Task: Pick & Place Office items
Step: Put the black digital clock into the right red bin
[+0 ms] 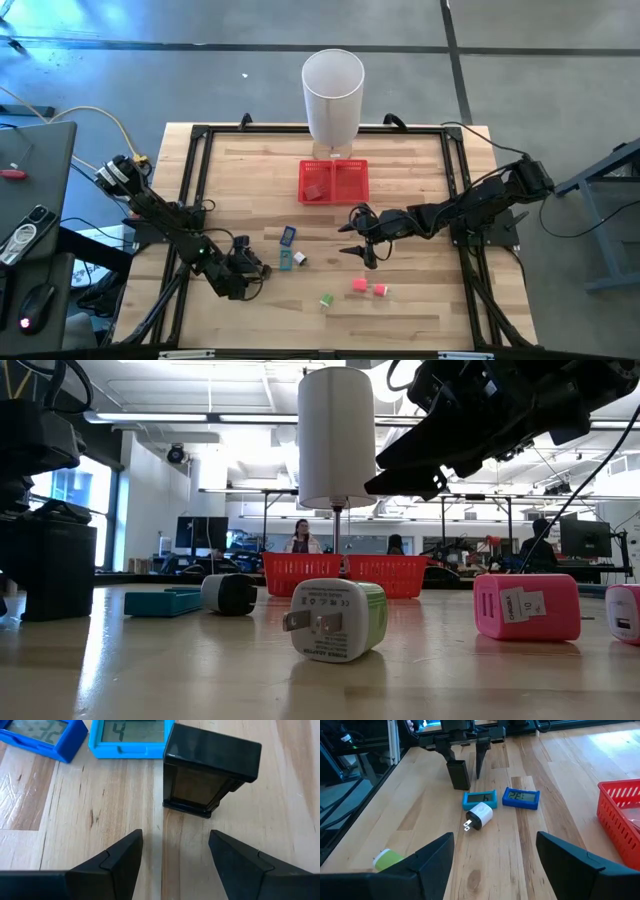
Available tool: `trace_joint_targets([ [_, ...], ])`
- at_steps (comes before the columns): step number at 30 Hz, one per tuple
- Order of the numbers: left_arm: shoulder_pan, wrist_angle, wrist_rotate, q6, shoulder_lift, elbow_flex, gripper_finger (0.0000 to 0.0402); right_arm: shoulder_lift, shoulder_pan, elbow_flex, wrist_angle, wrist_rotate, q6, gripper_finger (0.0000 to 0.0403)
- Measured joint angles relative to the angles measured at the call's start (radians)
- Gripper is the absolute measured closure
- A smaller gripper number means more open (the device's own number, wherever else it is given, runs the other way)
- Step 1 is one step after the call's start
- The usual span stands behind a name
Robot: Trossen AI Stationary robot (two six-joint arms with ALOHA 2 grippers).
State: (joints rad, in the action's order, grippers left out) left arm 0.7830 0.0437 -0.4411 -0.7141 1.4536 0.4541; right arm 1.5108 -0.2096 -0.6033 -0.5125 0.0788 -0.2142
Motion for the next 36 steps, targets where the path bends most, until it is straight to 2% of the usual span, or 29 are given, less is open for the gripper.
trace_joint_targets([
  [4, 0.000, -0.003, -0.001, 0.001, 0.000, 0.000, 0.0166, 0.000, 0.000, 0.000, 0.000, 0.000, 0.000, 0.0133],
  [11, 0.000, -0.005, -0.012, -0.014, 0.000, 0.000, 0.0105, 0.000, 0.000, 0.000, 0.000, 0.000, 0.001, 0.0133],
  [15, -0.001, -0.005, -0.017, -0.018, 0.000, 0.000, 0.0085, 0.000, 0.000, 0.000, 0.000, 0.000, 0.007, 0.0133],
  [31, -0.001, -0.042, -0.047, -0.019, 0.000, 0.000, 0.0082, 0.000, 0.000, 0.000, 0.001, 0.000, 0.001, 0.0133],
  [36, -0.001, -0.049, -0.048, 0.066, 0.000, 0.000, 0.0081, 0.000, 0.000, 0.000, 0.001, 0.000, 0.001, 0.0133],
])
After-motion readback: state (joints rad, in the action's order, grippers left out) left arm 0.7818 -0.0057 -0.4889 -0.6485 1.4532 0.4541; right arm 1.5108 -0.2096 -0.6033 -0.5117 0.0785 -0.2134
